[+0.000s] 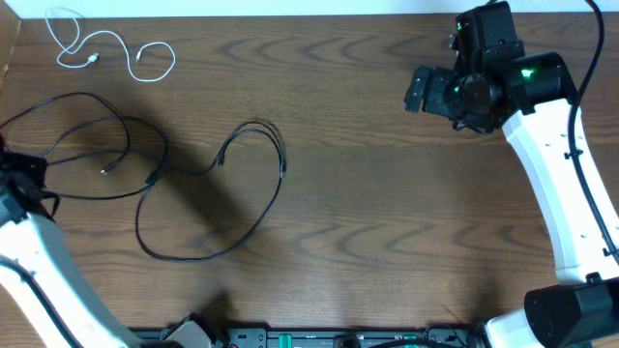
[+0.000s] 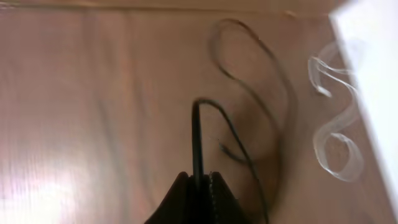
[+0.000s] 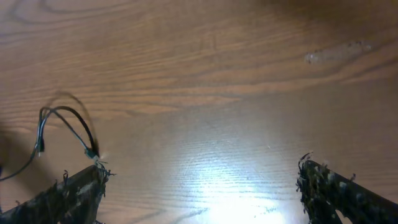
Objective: Untangle cables
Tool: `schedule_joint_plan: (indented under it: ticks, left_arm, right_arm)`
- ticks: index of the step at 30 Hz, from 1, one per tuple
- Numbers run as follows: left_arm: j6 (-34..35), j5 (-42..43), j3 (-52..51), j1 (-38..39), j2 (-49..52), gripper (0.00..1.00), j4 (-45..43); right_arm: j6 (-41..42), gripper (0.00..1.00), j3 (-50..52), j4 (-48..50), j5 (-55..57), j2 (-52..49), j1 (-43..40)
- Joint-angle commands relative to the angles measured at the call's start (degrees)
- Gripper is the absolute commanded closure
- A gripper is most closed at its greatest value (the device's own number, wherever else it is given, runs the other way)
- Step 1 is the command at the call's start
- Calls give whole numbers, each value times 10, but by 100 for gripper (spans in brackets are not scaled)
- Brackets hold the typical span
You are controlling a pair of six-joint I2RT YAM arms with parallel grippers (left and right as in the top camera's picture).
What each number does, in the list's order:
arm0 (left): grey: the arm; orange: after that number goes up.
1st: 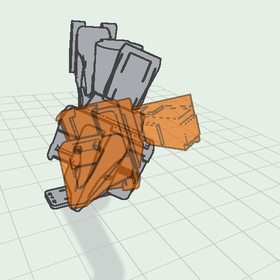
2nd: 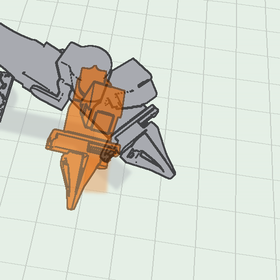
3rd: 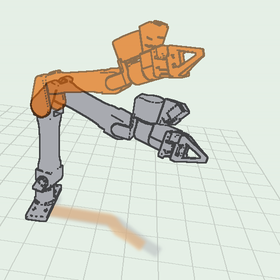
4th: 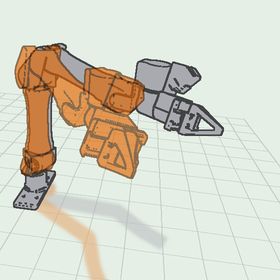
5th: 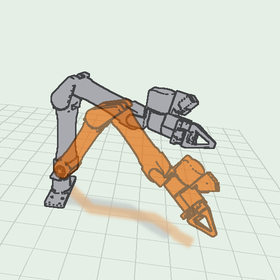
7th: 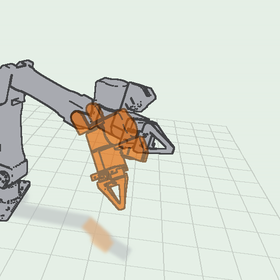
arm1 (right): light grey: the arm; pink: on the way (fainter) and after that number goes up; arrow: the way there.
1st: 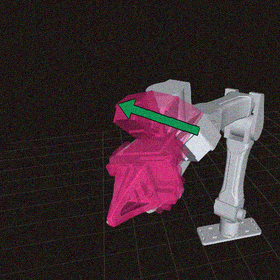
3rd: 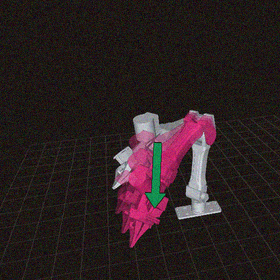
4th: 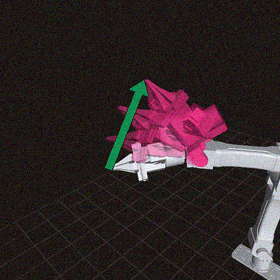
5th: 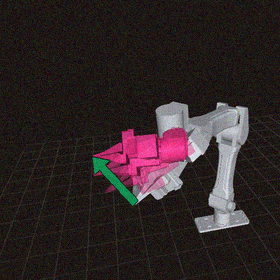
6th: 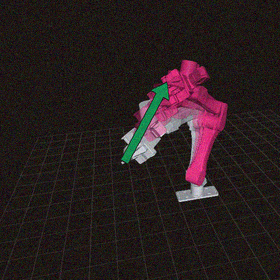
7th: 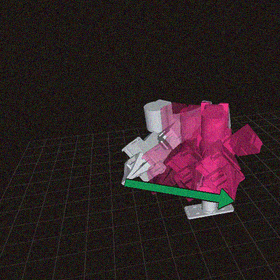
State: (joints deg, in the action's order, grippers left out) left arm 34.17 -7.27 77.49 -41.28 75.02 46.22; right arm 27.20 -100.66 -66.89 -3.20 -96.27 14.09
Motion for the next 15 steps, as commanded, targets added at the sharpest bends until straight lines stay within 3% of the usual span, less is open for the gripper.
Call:
schedule_joint_plan:
  ticks: [1, 6, 15]
  left_arm:
    - [-18, -147, 5, -3, 47, 92, -26]
    - [-131, -166, 5, -6, 123, 93, -107]
    - [-179, -332, 5, -31, 226, 92, -187]
  right_arm:
    - [-16, 4, -3, 3, 9, -2, 2]
    - [-16, 3, -3, 4, 39, -2, 2]
    - [-16, 1, -3, 19, 61, -2, 2]
